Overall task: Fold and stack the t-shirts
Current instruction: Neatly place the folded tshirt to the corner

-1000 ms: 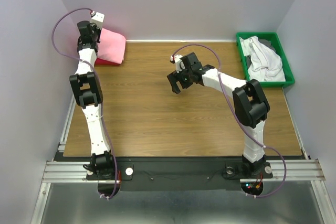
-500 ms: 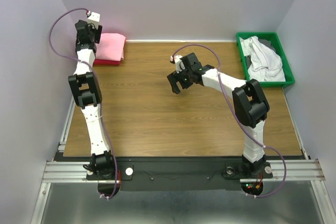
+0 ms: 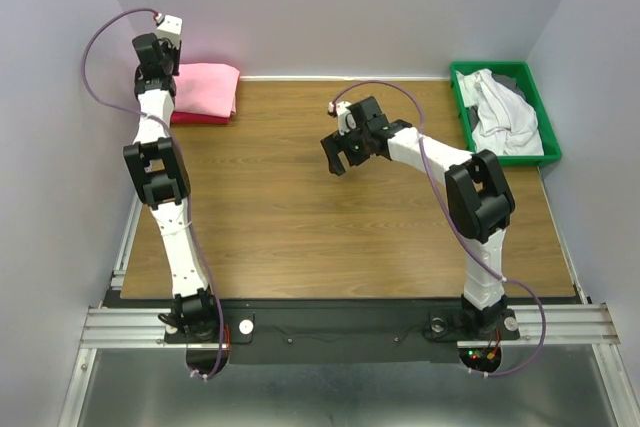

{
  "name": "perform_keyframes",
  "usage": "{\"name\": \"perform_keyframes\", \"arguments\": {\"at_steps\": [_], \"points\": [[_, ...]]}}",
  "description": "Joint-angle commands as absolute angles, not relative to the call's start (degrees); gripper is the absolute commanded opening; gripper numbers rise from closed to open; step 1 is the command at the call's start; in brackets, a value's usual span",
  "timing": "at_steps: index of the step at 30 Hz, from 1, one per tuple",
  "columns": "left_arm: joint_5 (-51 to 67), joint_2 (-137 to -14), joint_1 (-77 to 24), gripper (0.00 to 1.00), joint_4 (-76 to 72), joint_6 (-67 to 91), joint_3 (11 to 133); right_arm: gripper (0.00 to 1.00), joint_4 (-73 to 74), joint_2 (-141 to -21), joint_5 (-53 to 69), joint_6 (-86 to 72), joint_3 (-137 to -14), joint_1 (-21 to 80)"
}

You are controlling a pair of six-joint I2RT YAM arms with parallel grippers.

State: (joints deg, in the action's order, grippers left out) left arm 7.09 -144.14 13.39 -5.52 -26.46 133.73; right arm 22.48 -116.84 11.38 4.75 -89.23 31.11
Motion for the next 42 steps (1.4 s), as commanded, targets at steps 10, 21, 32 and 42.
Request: {"name": "perform_keyframes", "arguments": {"at_steps": [10,21,32,42], "points": [[7.74,-139.83,16.70,0.15,-1.41,-21.80,130.70,1.00,23.82,-115.84,15.56,2.64,-92.29,27.25],[1.50,-140.63,18.81,0.12,2.55,-21.53,124.81,1.00,23.91,-116.54,16.08,2.46,-91.85,26.63],[3.15,-133.17,18.90,0.15,-3.22,-20.48,123.49,1.00,23.82,-116.10,16.00,2.55,-91.23,26.72],[15.72,-140.09,18.46,0.18,-9.67,-13.54,136.92,1.00,24.08,-117.68,16.26,2.02,-92.72,26.72]]}}
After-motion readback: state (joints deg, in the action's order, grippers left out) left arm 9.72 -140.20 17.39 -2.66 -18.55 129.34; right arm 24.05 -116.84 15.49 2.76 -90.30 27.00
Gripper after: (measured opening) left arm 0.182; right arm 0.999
